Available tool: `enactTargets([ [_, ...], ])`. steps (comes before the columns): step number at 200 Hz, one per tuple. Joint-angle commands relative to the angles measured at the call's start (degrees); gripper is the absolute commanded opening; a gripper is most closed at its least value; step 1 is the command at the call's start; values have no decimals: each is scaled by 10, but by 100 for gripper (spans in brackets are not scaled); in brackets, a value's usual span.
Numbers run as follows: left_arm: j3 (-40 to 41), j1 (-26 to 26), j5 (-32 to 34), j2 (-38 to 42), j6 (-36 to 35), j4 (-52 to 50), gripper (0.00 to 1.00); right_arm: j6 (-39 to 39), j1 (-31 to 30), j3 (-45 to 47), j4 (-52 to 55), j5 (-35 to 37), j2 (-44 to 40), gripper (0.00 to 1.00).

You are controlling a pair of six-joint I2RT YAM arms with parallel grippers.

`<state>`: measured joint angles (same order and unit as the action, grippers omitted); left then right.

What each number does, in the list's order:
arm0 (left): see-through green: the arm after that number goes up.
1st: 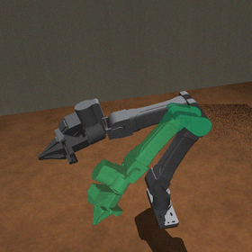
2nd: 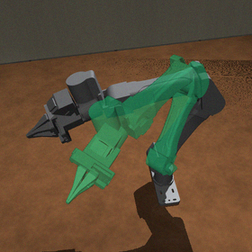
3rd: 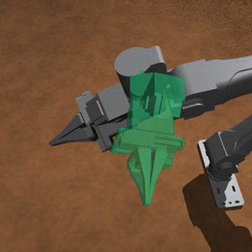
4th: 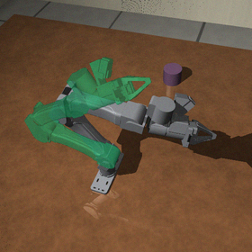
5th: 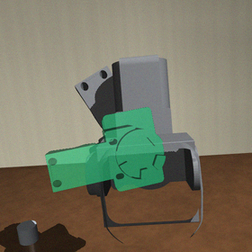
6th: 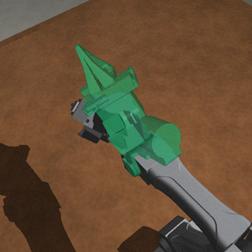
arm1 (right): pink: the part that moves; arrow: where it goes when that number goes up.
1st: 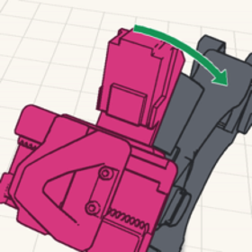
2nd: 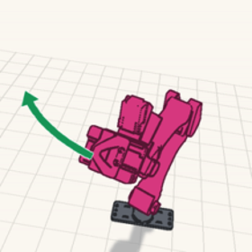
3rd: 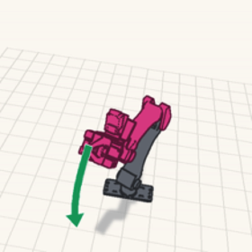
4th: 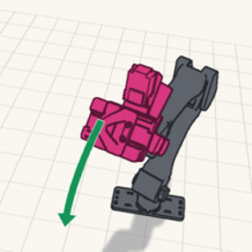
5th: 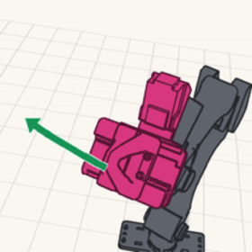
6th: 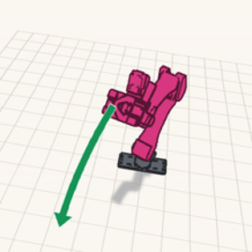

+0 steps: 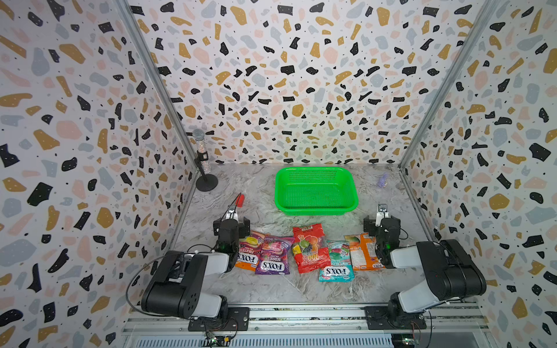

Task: Put the candies in the basket
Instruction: Pick up the candy at the center of the board.

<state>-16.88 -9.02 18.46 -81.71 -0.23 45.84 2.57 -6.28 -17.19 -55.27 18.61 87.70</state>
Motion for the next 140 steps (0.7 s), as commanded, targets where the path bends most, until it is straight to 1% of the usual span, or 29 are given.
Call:
enactTargets([
  [1, -12, 2, -2, 8, -1, 15, 100, -5, 0, -10, -3, -1, -6, 100],
  [140, -12, 2, -2, 9, -1, 13, 100, -4, 0, -6, -8, 0, -7, 100],
])
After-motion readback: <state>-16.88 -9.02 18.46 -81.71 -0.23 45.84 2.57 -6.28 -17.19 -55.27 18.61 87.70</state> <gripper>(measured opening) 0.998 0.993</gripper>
